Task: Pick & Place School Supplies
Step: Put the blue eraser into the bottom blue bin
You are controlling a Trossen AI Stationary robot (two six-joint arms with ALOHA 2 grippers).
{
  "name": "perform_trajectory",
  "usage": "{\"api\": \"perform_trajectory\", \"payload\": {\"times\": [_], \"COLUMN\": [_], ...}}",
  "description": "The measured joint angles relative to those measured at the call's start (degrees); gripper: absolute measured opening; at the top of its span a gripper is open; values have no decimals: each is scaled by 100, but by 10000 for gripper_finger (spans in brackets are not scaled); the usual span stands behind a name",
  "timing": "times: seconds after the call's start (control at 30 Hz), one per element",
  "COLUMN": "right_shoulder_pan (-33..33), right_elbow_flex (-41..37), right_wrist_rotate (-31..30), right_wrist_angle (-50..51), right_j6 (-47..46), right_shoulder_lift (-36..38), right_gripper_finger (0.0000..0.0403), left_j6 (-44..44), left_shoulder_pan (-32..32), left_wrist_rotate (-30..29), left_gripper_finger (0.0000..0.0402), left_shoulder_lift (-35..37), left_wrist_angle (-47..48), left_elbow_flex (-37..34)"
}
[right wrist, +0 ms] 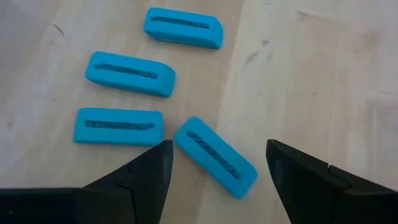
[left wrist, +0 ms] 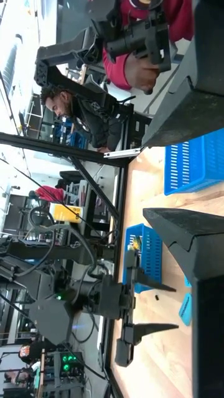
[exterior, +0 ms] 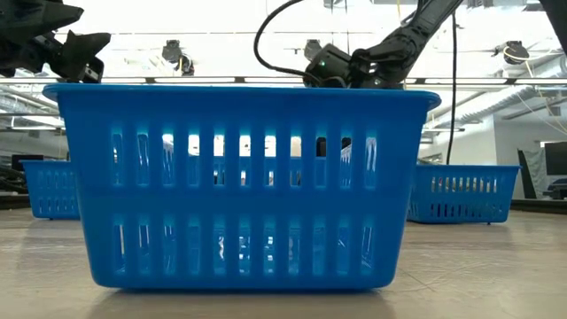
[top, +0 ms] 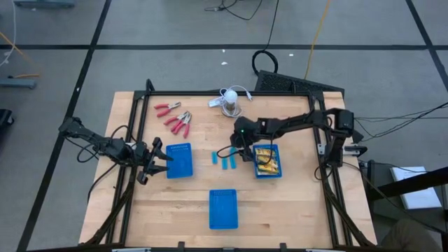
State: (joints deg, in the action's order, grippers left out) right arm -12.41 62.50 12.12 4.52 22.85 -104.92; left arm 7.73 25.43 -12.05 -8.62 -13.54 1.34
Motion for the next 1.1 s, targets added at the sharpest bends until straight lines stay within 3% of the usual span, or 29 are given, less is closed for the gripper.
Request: {"api": "perform_trajectory", "payload": {"times": [0.23,0.53,0.63,0.77,0.87,0.93,1.1], "right_shoulder_pan": [208,450,470,333,302,301,620], "right_elbow_flex": [0,0,-12,-203,-619,-1118,-2681], "right_wrist_rotate": [-159,-131,-14,607,594,601,380], "right_wrist_angle": [31,-225,-235,-270,-551,-1243,-4354], "right_j6": [-162,-1291,-1463,-1772,-1992,-2272,-2813], "right_shoulder_lift": [0,38,414,1216,2006,2523,3207], "right_gripper_finger": [237,226,218,201,189,181,166], "left_j6": [1,1,1,1,-1,1,1], "left_shoulder_pan": [0,0,0,0,0,0,0], "left_wrist_rotate": [0,0,0,0,0,0,1], "left_gripper_finger": [173,173,173,173,173,173,173], "left_shoulder_lift": [0,0,1,0,2,0,0], "left_wrist_angle": [0,2,0,0,0,2,2], "left_elbow_flex": [0,0,0,0,0,0,0]}}
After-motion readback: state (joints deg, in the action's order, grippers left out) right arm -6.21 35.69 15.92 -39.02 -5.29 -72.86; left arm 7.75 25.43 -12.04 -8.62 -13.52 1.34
